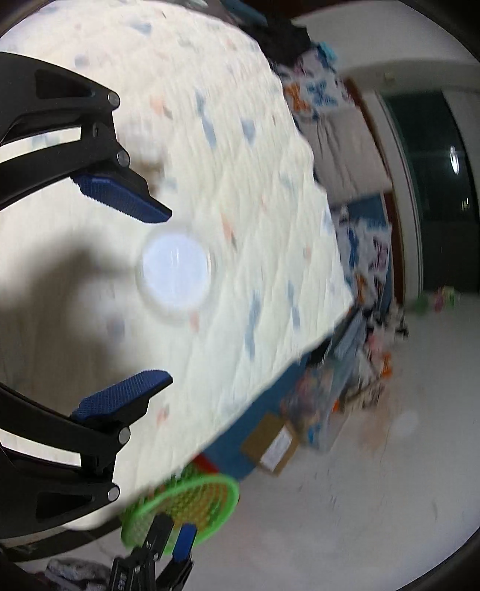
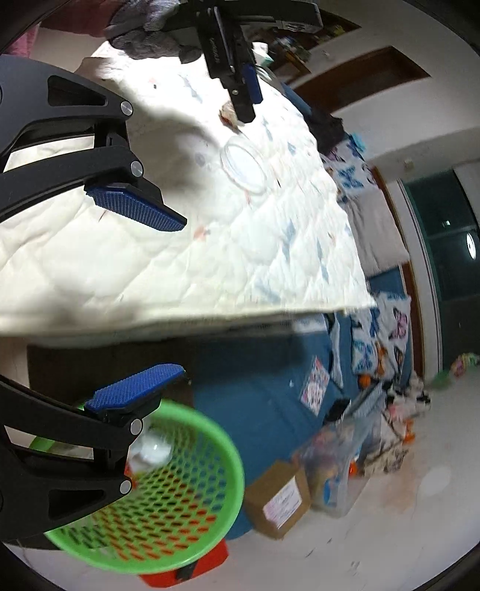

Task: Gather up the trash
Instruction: 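Move both tools back toward the tissue and clear lid on the mattress, then grasp the crumpled white tissue with the left gripper while the right gripper grasps the clear lid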

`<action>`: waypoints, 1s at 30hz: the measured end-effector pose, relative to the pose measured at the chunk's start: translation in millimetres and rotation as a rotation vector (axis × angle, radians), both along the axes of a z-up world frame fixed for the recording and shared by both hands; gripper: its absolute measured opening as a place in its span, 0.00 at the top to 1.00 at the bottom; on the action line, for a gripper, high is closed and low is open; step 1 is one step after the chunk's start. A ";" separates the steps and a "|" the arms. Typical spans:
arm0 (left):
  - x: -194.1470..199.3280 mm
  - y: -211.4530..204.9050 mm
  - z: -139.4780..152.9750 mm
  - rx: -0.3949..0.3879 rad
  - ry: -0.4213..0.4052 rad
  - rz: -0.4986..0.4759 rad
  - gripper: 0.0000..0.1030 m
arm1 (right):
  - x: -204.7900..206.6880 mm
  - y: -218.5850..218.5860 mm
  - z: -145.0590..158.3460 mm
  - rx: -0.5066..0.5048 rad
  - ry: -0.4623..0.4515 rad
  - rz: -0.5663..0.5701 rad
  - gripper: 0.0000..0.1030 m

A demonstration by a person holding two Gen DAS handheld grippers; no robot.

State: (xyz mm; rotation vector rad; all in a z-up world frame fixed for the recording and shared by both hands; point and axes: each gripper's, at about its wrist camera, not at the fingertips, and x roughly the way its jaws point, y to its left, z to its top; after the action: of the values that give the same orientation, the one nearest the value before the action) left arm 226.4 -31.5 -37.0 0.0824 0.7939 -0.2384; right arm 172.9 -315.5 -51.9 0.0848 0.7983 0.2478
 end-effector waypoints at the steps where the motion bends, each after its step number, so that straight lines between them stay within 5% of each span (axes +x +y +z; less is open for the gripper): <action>1: 2.2 14.0 -0.6 0.010 -0.004 0.034 0.21 | 2.8 6.0 0.1 -0.001 0.002 0.013 0.28; 9: 22.3 81.0 -17.6 0.024 0.036 0.167 0.18 | 27.6 58.4 2.6 -0.017 0.005 0.119 0.23; 19: 39.3 98.6 -49.2 -0.001 0.117 0.189 0.16 | 58.3 118.9 -6.3 -0.061 0.028 0.240 0.20; 22: 43.3 99.8 -54.0 -0.017 0.130 0.172 0.34 | 67.5 134.1 -10.4 -0.071 0.039 0.269 0.19; 30: 40.8 108.6 -53.1 -0.048 0.112 0.160 0.53 | 86.7 169.8 -21.9 -0.090 0.063 0.341 0.15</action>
State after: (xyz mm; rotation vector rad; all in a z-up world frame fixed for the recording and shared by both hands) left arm 267.1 77.1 -90.1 -0.0397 0.9011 -0.1113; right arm 259.6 -145.8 -73.8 -0.1305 0.8834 0.5331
